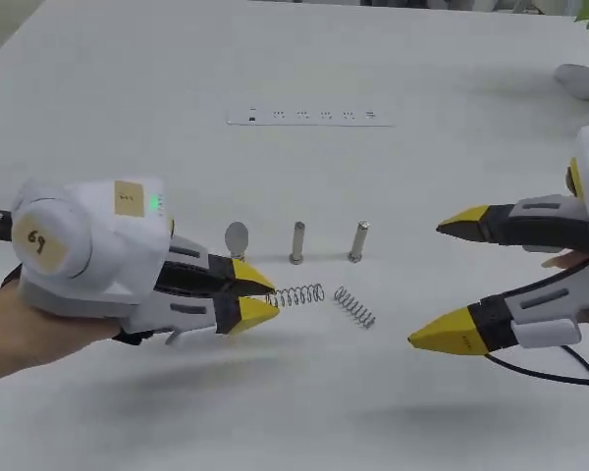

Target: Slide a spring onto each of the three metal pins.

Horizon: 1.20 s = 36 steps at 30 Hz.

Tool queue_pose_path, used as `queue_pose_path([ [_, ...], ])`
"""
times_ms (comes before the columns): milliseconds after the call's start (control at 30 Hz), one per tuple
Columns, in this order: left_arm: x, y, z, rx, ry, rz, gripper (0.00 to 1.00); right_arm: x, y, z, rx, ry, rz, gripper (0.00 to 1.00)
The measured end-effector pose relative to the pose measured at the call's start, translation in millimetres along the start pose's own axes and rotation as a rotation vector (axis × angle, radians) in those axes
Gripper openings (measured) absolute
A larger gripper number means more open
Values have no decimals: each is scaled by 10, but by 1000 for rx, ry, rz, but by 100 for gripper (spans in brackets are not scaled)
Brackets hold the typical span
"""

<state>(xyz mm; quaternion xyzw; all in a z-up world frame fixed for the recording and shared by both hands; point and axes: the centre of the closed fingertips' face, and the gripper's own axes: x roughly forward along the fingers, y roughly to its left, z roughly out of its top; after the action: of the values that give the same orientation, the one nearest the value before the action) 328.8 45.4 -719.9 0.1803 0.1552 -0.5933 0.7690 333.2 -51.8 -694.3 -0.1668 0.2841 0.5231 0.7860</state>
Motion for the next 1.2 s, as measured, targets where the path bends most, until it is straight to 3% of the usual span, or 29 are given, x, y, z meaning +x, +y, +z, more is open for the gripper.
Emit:
queue_pose_path([
  [433, -73, -96, 109, -16, -44, 34, 2, 173, 114, 180, -57, 16, 105, 67],
  [1200, -121, -166, 147, -27, -70, 45, 2, 478, 358, 233, -198, 122, 284, 34],
])
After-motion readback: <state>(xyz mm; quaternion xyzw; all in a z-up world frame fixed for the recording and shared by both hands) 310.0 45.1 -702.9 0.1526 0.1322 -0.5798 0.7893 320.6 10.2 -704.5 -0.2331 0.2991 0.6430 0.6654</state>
